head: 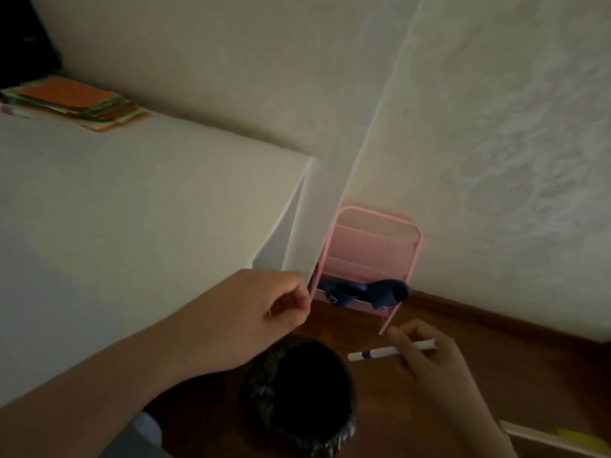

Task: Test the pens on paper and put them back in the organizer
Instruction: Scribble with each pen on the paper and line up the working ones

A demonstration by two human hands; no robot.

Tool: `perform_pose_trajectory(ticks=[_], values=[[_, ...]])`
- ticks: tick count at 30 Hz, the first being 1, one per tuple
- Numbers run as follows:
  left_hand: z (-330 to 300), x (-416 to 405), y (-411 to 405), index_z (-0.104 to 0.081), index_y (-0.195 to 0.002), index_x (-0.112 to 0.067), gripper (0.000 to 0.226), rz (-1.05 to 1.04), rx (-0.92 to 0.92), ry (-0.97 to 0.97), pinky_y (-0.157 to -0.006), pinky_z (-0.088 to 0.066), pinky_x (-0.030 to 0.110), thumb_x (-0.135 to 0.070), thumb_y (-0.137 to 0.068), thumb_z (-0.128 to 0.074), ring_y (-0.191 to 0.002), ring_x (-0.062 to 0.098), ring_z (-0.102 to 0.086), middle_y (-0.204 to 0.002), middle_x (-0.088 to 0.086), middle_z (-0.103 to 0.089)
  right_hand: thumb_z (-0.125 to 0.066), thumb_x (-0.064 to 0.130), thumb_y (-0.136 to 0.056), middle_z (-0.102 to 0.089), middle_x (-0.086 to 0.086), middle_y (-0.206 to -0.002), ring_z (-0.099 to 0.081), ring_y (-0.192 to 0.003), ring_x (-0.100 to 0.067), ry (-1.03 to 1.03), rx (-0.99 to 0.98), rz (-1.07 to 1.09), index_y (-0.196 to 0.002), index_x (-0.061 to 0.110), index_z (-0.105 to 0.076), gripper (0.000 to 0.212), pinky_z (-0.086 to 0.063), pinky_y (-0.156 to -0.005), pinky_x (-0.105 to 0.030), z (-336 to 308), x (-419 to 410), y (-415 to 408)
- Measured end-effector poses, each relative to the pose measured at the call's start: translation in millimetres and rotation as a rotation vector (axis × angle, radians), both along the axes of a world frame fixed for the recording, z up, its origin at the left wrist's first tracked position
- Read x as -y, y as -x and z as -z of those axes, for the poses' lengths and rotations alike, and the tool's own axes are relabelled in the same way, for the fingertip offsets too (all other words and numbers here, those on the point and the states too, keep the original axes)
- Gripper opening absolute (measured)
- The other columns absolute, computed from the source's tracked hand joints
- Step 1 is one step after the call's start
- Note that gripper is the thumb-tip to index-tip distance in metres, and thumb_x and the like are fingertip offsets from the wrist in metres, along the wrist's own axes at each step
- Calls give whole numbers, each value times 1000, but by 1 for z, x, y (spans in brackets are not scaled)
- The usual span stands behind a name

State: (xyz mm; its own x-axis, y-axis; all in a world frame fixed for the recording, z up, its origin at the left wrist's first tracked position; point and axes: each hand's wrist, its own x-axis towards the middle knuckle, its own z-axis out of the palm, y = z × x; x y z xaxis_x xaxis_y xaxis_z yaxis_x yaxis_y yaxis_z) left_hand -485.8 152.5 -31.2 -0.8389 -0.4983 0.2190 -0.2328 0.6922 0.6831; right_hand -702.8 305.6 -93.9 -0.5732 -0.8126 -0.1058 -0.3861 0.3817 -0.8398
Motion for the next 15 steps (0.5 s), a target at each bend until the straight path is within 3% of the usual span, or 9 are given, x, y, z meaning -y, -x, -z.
perform_pose_trajectory(ticks=[4,8,10,15], values=[[24,-8,36,-56,-75,-34,13,41,90,-28,-60,-39,6,-26,-84,-60,-71,-6,-55,-74,-26,-60,-60,29,-88,-62,5,-54,-53,-44,2,-194,2,-3,-76,17,-64,17,-41,-47,-14,45,-7,29],[35,-5,52,-58,-77,-31,9,28,144,-56,-60,-40,7,-27,-85,-58,-73,-6,-56,-68,-16,-61,-59,36,-87,-68,10,-76,-63,-63,2,-228,-120,-46,-81,34,-62,7,-54,-65,-21,62,-2,49],[33,0,54,-56,-76,-34,10,27,155,-62,-58,-39,7,-29,-85,-58,-71,-7,-56,-69,-18,-62,-57,36,-87,-67,10,-76,-63,-65,0,-207,-170,-49,-81,36,-60,7,-57,-69,-26,56,5,54],[-9,23,38,-56,-81,-36,6,-45,86,0,-60,-42,12,-41,-83,-54,-74,-3,-56,-78,-16,-62,-56,32,-89,-64,10,-60,-56,-51,2,26,-150,-157,-79,34,-62,12,-45,-53,-13,-5,54,34]])
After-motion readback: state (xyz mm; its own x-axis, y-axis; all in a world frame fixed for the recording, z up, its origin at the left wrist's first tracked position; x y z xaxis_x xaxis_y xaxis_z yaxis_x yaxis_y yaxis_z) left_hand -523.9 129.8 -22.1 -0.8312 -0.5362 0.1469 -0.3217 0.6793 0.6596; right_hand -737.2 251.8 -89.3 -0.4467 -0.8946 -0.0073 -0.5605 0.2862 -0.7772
